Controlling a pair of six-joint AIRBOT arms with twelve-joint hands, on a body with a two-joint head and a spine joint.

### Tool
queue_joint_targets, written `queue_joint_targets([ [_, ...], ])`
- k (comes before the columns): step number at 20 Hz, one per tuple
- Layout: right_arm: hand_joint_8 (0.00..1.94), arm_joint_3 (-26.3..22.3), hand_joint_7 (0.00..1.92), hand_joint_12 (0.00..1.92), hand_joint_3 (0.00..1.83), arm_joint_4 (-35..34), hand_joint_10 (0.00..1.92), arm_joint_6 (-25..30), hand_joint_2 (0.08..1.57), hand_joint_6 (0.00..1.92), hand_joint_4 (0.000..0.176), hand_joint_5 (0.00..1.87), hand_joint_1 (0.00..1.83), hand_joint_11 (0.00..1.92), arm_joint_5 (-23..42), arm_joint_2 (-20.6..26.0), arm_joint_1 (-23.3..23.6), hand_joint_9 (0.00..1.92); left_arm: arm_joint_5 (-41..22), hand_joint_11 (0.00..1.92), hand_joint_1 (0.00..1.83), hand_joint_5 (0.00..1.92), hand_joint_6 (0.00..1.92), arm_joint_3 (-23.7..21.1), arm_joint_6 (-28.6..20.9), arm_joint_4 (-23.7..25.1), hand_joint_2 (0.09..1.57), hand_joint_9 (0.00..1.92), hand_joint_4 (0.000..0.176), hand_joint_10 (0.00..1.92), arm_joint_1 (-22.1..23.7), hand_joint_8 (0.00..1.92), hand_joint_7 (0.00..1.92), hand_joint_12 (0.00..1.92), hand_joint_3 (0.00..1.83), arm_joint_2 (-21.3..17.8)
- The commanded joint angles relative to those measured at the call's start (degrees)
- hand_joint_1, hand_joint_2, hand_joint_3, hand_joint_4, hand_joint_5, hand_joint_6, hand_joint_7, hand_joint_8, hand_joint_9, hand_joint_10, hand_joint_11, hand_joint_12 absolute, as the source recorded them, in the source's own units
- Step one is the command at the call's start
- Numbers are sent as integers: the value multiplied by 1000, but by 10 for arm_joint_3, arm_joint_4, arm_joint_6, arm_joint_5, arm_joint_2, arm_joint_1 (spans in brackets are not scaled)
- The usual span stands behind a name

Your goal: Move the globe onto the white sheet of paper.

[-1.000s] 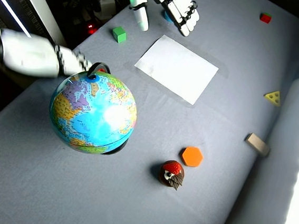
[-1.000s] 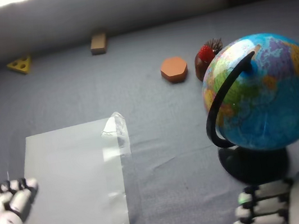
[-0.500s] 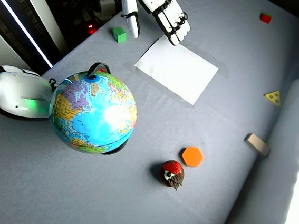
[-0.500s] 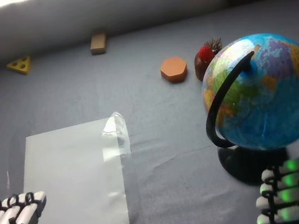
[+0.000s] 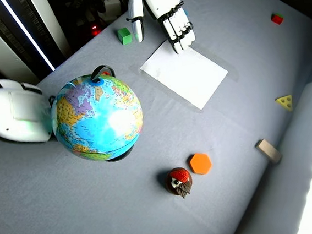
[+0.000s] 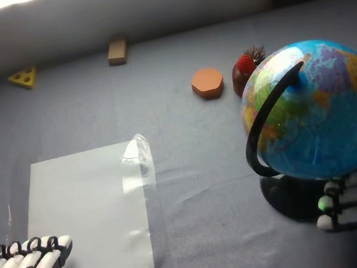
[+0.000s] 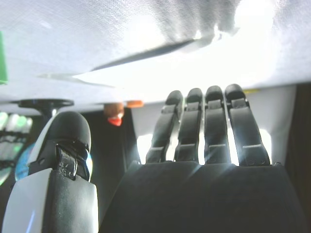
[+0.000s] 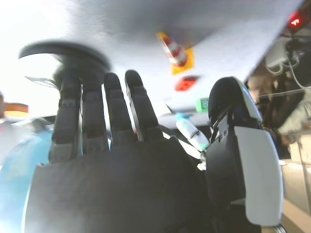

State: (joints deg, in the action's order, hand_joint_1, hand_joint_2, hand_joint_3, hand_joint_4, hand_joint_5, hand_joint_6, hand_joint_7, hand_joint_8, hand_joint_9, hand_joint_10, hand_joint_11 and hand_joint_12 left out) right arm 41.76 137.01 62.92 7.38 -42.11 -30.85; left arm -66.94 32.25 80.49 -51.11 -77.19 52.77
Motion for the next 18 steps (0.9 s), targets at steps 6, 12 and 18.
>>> queue_joint_targets([
  [6, 2, 67, 78, 233, 0, -16, 1, -41, 1165, 4, 0, 113, 0, 0, 86, -19, 17, 75, -39, 0, 0, 0, 0, -6, -1, 24, 1107, 0, 0, 0, 5, 0, 0, 0, 63, 8],
  [12, 0, 147, 74, 231, 0, -196, 2, -233, 1164, 0, 0, 96, 0, 0, 163, -32, 47, 77, -40, 0, 0, 0, 0, -10, -3, 16, 1108, 0, 0, 0, 9, 0, 0, 0, 59, 7],
  [18, 0, 207, 71, 283, 0, -251, 6, -290, 1165, 0, 0, 98, 0, 0, 188, -60, 51, 90, -46, 0, 0, 0, 0, -14, -3, 11, 1123, 0, 0, 0, 10, 0, 0, 0, 60, 6],
])
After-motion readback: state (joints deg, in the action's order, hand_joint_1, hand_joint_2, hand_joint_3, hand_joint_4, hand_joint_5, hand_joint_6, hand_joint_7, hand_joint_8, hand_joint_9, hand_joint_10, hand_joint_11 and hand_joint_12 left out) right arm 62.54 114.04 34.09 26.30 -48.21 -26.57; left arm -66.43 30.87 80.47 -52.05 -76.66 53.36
